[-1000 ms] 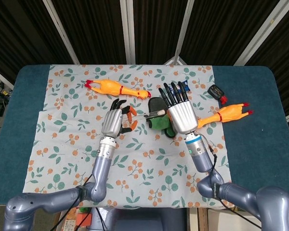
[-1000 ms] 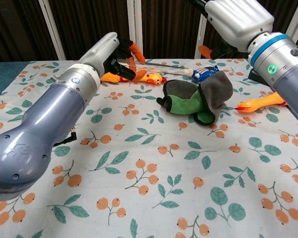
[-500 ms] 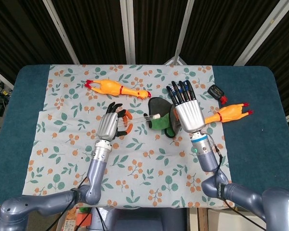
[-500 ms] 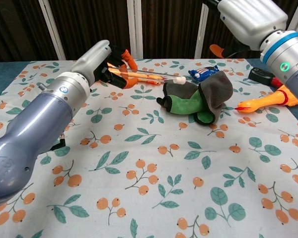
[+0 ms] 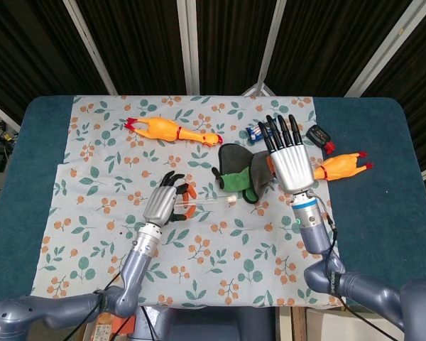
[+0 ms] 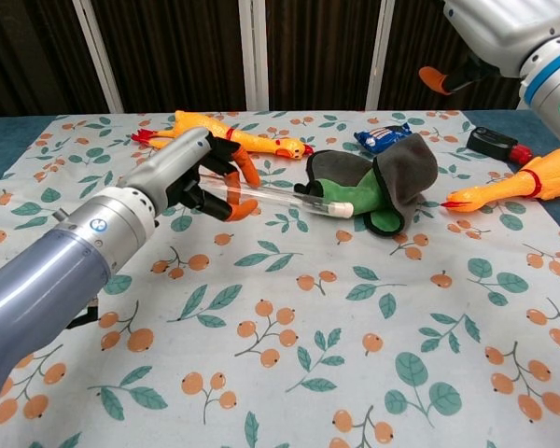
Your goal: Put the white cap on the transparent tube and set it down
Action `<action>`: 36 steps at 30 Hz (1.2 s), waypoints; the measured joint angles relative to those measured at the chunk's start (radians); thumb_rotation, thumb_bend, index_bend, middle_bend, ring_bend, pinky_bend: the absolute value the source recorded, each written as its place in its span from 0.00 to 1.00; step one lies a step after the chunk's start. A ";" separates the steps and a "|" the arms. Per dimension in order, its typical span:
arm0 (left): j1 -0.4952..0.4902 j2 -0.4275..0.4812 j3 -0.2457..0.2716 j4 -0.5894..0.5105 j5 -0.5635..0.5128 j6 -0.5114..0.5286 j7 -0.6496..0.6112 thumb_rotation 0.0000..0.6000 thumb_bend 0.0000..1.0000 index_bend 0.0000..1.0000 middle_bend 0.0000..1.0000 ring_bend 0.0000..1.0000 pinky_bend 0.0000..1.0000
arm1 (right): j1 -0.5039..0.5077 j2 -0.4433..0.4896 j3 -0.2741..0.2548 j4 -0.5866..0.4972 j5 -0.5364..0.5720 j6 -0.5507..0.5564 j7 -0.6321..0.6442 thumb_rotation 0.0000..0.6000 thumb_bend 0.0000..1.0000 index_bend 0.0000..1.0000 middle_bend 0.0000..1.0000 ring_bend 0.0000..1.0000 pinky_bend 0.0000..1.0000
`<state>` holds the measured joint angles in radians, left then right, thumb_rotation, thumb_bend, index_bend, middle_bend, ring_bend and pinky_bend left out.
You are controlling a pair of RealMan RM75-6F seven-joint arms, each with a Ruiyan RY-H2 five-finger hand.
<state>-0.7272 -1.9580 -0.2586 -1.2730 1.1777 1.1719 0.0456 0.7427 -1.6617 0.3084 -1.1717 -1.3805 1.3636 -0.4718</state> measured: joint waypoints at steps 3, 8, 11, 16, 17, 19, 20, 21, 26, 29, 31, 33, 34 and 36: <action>0.013 0.004 0.025 -0.008 0.025 -0.003 -0.008 1.00 0.78 0.66 0.66 0.15 0.00 | -0.006 0.012 0.001 -0.016 0.004 0.002 -0.005 1.00 0.41 0.08 0.07 0.00 0.01; 0.035 0.017 0.051 -0.018 0.043 -0.007 -0.010 1.00 0.70 0.65 0.64 0.15 0.00 | -0.015 0.023 0.000 -0.040 0.007 0.003 -0.010 1.00 0.41 0.08 0.07 0.00 0.01; 0.046 0.028 0.058 -0.024 0.043 -0.010 -0.001 1.00 0.56 0.61 0.59 0.15 0.00 | -0.018 0.025 -0.002 -0.051 0.009 0.003 -0.013 1.00 0.41 0.07 0.07 0.00 0.00; 0.064 0.059 0.066 -0.044 0.026 -0.017 0.046 1.00 0.30 0.55 0.47 0.13 0.00 | -0.024 0.029 -0.006 -0.070 0.014 0.000 -0.021 1.00 0.41 0.06 0.07 0.00 0.00; 0.068 0.066 0.066 -0.051 0.018 -0.018 0.055 1.00 0.30 0.54 0.46 0.13 0.00 | -0.026 0.031 -0.007 -0.074 0.014 0.000 -0.022 1.00 0.41 0.06 0.07 0.00 0.00; 0.079 0.084 0.064 -0.070 0.001 -0.019 0.070 1.00 0.29 0.52 0.42 0.12 0.00 | -0.028 0.032 -0.010 -0.078 0.014 -0.001 -0.024 1.00 0.41 0.06 0.07 0.00 0.01; 0.083 0.091 0.063 -0.078 -0.004 -0.018 0.075 1.00 0.28 0.50 0.40 0.11 0.00 | -0.029 0.033 -0.011 -0.080 0.014 -0.001 -0.024 1.00 0.41 0.05 0.07 0.00 0.01; 0.089 0.103 0.062 -0.088 -0.010 -0.017 0.082 1.00 0.28 0.49 0.37 0.10 0.00 | -0.031 0.033 -0.012 -0.083 0.014 0.000 -0.025 1.00 0.41 0.05 0.07 0.00 0.00; 0.108 0.161 0.057 -0.140 -0.034 -0.018 0.114 1.00 0.28 0.45 0.32 0.07 0.00 | -0.043 0.038 -0.022 -0.104 0.015 0.002 -0.033 1.00 0.41 0.04 0.06 0.00 0.00; 0.120 0.195 0.051 -0.170 -0.045 -0.016 0.126 1.00 0.28 0.44 0.30 0.07 0.00 | -0.055 0.045 -0.029 -0.125 0.018 0.005 -0.037 1.00 0.41 0.04 0.06 0.00 0.01; 0.129 0.217 0.049 -0.187 -0.046 -0.009 0.132 1.00 0.27 0.42 0.27 0.05 0.00 | -0.065 0.052 -0.032 -0.142 0.022 0.007 -0.039 1.00 0.41 0.04 0.06 0.00 0.01; 0.139 0.243 0.048 -0.205 -0.045 0.002 0.138 1.00 0.25 0.36 0.23 0.02 0.00 | -0.080 0.063 -0.038 -0.168 0.029 0.010 -0.042 1.00 0.38 0.02 0.05 0.00 0.01; 0.144 0.256 0.048 -0.214 -0.044 0.006 0.141 1.00 0.23 0.31 0.21 0.02 0.00 | -0.087 0.069 -0.040 -0.179 0.033 0.012 -0.042 1.00 0.35 0.01 0.04 0.00 0.01; 0.158 0.289 0.051 -0.237 -0.043 0.018 0.150 1.00 0.18 0.11 0.14 0.00 0.00 | -0.111 0.087 -0.049 -0.210 0.048 0.014 -0.038 1.00 0.31 0.00 0.03 0.00 0.01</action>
<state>-0.5689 -1.6692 -0.2077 -1.5104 1.1347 1.1894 0.1953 0.6320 -1.5746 0.2598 -1.3814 -1.3328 1.3771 -0.5097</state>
